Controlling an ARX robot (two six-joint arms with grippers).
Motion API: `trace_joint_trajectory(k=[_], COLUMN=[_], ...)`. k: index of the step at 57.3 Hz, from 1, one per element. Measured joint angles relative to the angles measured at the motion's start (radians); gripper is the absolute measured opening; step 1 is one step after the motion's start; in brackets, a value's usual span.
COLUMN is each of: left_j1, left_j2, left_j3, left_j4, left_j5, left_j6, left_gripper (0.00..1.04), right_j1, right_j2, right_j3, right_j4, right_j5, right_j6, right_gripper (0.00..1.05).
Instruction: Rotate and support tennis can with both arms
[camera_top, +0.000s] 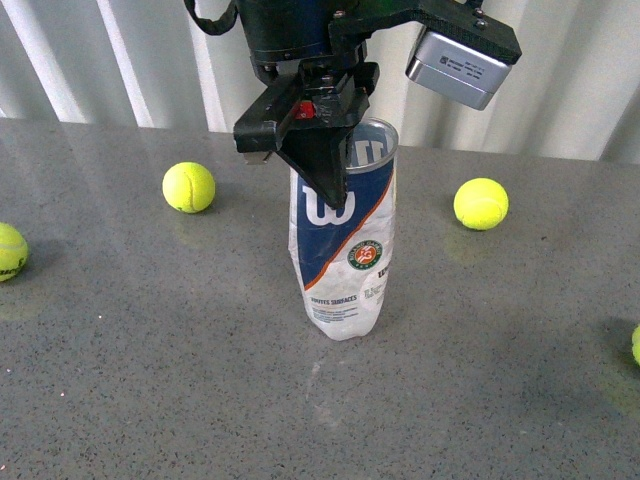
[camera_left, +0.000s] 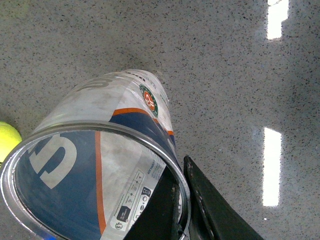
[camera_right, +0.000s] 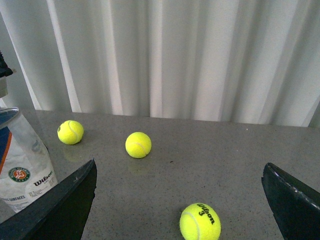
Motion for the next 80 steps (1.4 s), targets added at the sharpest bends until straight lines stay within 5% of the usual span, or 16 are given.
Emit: trace_joint_trajectory(k=[5,38,49,59,69,80], left_j1=[-0.001,0.034,0.075,0.175,0.456,0.746], left_j2=[0.005,-0.024,-0.166,-0.437,-0.793,-1.053], left_j3=[0.005,-0.015,-0.070,-0.316,-0.774,-1.147], left_j4=[0.017,0.078,0.208,0.666,1.250,1.364], left_j5=[-0.012,-0.015,0.137,0.223,0.205,0.342], left_j6=[0.000,0.008,-0.037,-0.255,-0.824,-1.141], left_gripper=[0.08,0.99,0.98,0.98,0.98,0.98], right_j1=[0.000,0.000,0.000,0.000,0.000,0.000], right_j2=[0.000,0.000,0.000,0.000,0.000,0.000], right_j3=[0.000,0.000,0.000,0.000,0.000,0.000], right_j4=[0.000,0.000,0.000,0.000,0.000,0.000], right_j5=[0.000,0.000,0.000,0.000,0.000,0.000], right_j6=[0.000,0.000,0.000,0.000,0.000,0.000], right_gripper=[0.98,0.98,0.98,0.98,0.98,0.98])
